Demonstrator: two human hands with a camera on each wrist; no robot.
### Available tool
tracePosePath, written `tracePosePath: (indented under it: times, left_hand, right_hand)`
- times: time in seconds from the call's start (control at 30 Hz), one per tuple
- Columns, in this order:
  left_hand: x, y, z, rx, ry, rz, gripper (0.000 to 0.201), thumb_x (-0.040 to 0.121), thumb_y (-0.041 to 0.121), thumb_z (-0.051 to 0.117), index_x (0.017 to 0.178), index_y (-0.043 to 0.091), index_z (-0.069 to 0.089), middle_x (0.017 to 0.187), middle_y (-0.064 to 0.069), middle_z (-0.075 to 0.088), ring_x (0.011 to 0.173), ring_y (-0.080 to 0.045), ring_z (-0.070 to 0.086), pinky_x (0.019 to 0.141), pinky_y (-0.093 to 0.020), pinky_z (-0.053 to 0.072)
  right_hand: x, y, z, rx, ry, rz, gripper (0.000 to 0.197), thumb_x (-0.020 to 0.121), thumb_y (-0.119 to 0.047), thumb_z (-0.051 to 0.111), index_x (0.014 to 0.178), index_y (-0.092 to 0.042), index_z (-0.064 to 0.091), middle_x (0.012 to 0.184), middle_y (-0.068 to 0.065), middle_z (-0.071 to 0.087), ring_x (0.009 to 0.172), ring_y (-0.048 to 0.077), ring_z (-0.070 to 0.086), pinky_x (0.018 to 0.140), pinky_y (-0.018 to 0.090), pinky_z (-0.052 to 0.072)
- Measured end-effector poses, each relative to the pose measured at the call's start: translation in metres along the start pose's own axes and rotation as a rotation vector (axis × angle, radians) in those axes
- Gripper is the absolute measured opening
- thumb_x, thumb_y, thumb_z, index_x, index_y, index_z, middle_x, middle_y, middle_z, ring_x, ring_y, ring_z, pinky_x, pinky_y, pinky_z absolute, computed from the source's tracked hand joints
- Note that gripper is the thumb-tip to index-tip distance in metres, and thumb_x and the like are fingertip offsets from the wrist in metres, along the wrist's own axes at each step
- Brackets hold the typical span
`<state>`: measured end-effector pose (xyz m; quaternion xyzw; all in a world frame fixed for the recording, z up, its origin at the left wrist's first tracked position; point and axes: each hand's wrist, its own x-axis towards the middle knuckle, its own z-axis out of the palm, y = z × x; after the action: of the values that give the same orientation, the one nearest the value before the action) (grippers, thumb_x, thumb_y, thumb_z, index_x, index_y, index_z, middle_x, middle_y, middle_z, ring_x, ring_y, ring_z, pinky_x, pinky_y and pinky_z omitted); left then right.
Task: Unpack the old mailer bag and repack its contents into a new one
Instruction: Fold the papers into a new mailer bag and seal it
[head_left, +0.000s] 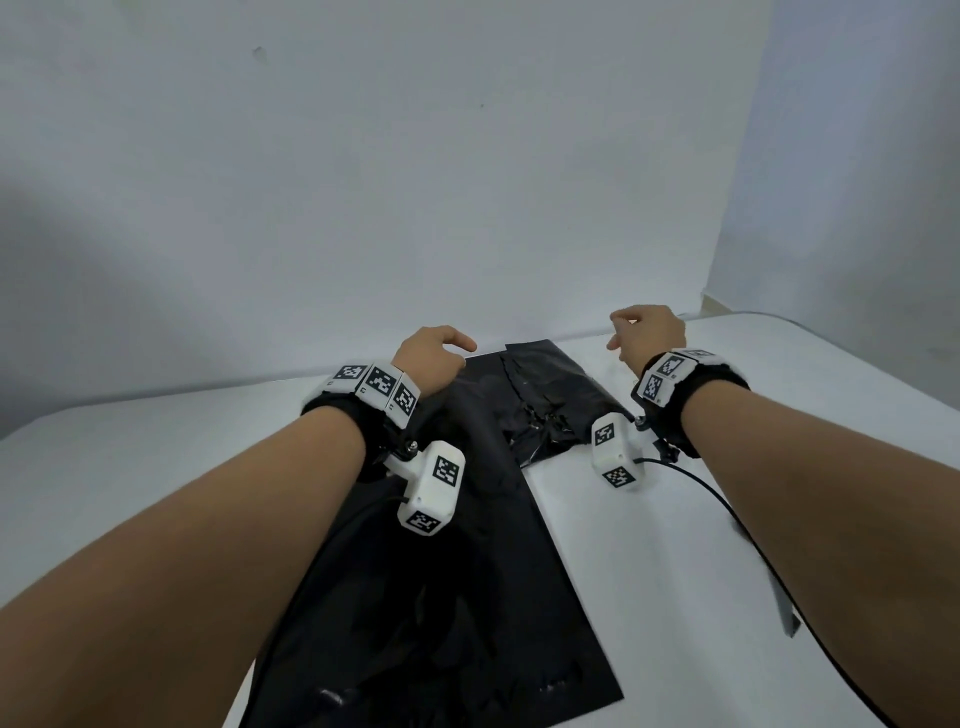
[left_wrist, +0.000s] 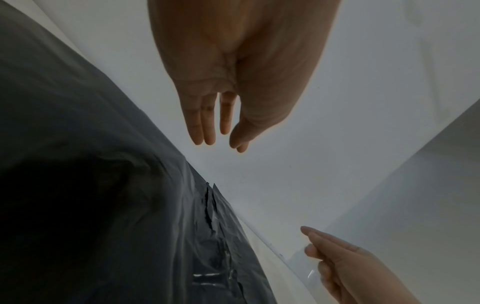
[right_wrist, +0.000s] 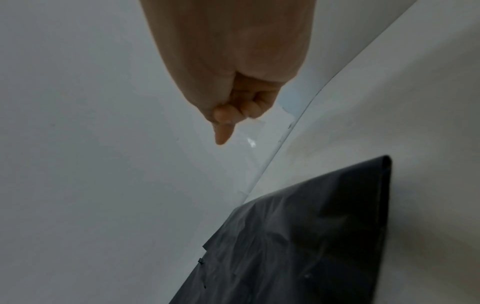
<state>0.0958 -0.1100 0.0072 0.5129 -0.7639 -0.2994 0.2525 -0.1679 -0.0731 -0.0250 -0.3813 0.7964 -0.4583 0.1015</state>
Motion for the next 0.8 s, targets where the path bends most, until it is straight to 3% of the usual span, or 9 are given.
tracePosePath:
  times: [0.07, 0.13, 0.2, 0.3, 0.4, 0.53, 0.6, 0.7, 0.8]
  left_hand:
    - [-0.005, 0.000, -0.001, 0.008, -0.004, 0.002, 0.032, 0.084, 0.006, 0.049, 0.106, 0.021, 0.067, 0.124, -0.019, 0.061, 0.064, -0.015, 0.050, 0.064, -0.021, 0.040]
    - [-0.010, 0.001, -0.001, 0.018, -0.003, 0.006, 0.031, 0.084, 0.005, 0.049, 0.105, 0.020, 0.067, 0.122, -0.016, 0.063, 0.073, -0.018, 0.052, 0.070, -0.022, 0.042]
    - [-0.013, 0.002, -0.001, 0.014, 0.003, 0.011, 0.030, 0.084, 0.005, 0.050, 0.103, 0.021, 0.068, 0.122, -0.013, 0.063, 0.078, -0.019, 0.053, 0.078, -0.026, 0.046]
    - [-0.018, 0.007, -0.002, 0.018, -0.010, 0.017, 0.031, 0.084, 0.005, 0.049, 0.105, 0.019, 0.067, 0.119, -0.016, 0.064, 0.076, -0.020, 0.053, 0.075, -0.025, 0.044]
    - [-0.023, 0.014, -0.001, 0.006, -0.004, 0.031, 0.031, 0.084, 0.005, 0.050, 0.105, 0.018, 0.068, 0.117, -0.011, 0.063, 0.075, -0.021, 0.054, 0.079, -0.030, 0.048]
    - [-0.031, 0.021, 0.004, 0.010, -0.009, 0.034, 0.029, 0.085, 0.006, 0.050, 0.104, 0.018, 0.068, 0.103, -0.004, 0.059, 0.077, -0.022, 0.055, 0.087, -0.032, 0.051]
    - [-0.036, 0.023, 0.005, 0.020, -0.011, 0.037, 0.030, 0.084, 0.006, 0.050, 0.104, 0.018, 0.069, 0.101, -0.004, 0.058, 0.078, -0.022, 0.056, 0.089, -0.034, 0.051]
    - [-0.043, 0.026, 0.005, 0.022, -0.019, 0.037, 0.030, 0.084, 0.005, 0.050, 0.105, 0.018, 0.069, 0.104, -0.005, 0.059, 0.079, -0.023, 0.056, 0.090, -0.036, 0.053]
    - [-0.051, 0.031, 0.004, 0.013, -0.030, 0.029, 0.030, 0.085, 0.006, 0.050, 0.106, 0.019, 0.068, 0.102, -0.003, 0.058, 0.077, -0.023, 0.056, 0.082, -0.032, 0.051]
  right_hand:
    - [-0.005, 0.000, -0.005, -0.134, -0.107, 0.066, 0.044, 0.084, -0.020, 0.063, 0.127, -0.026, 0.060, 0.130, 0.010, 0.054, 0.111, 0.028, 0.058, 0.098, 0.037, 0.048]
    - [-0.009, 0.003, -0.011, -0.154, -0.155, 0.142, 0.053, 0.084, -0.020, 0.066, 0.136, -0.023, 0.053, 0.145, 0.013, 0.036, 0.121, 0.030, 0.054, 0.103, 0.037, 0.045]
    - [-0.012, 0.008, -0.021, -0.054, -0.040, 0.140, 0.042, 0.088, -0.017, 0.060, 0.130, -0.018, 0.059, 0.138, 0.013, 0.051, 0.112, 0.028, 0.061, 0.096, 0.032, 0.050]
    - [-0.017, 0.011, -0.033, 0.285, 0.097, 0.170, 0.035, 0.088, 0.001, 0.048, 0.116, -0.011, 0.066, 0.108, 0.011, 0.070, 0.074, 0.025, 0.070, 0.053, 0.017, 0.055]
    - [-0.022, 0.012, -0.041, 0.470, 0.031, 0.218, 0.038, 0.085, 0.010, 0.051, 0.117, -0.007, 0.064, 0.108, 0.009, 0.063, 0.070, 0.021, 0.064, 0.066, 0.026, 0.059]
    - [-0.029, 0.018, -0.056, 0.653, 0.012, 0.331, 0.014, 0.091, -0.004, 0.046, 0.088, -0.006, 0.061, 0.069, 0.010, 0.063, 0.037, 0.009, 0.057, 0.034, 0.015, 0.037]
    - [-0.032, 0.021, -0.061, 0.681, 0.014, 0.348, 0.014, 0.090, -0.013, 0.049, 0.088, -0.012, 0.063, 0.051, -0.002, 0.066, 0.041, 0.005, 0.059, 0.041, 0.017, 0.041]
    - [-0.042, 0.019, -0.068, 0.599, 0.008, 0.221, 0.011, 0.084, -0.017, 0.058, 0.079, -0.022, 0.066, 0.048, -0.024, 0.063, 0.078, 0.011, 0.063, 0.080, 0.025, 0.054]
    - [-0.057, 0.012, -0.071, 0.508, 0.055, 0.193, 0.024, 0.082, -0.006, 0.055, 0.090, -0.017, 0.075, 0.063, -0.020, 0.066, 0.097, 0.009, 0.061, 0.079, 0.017, 0.046]
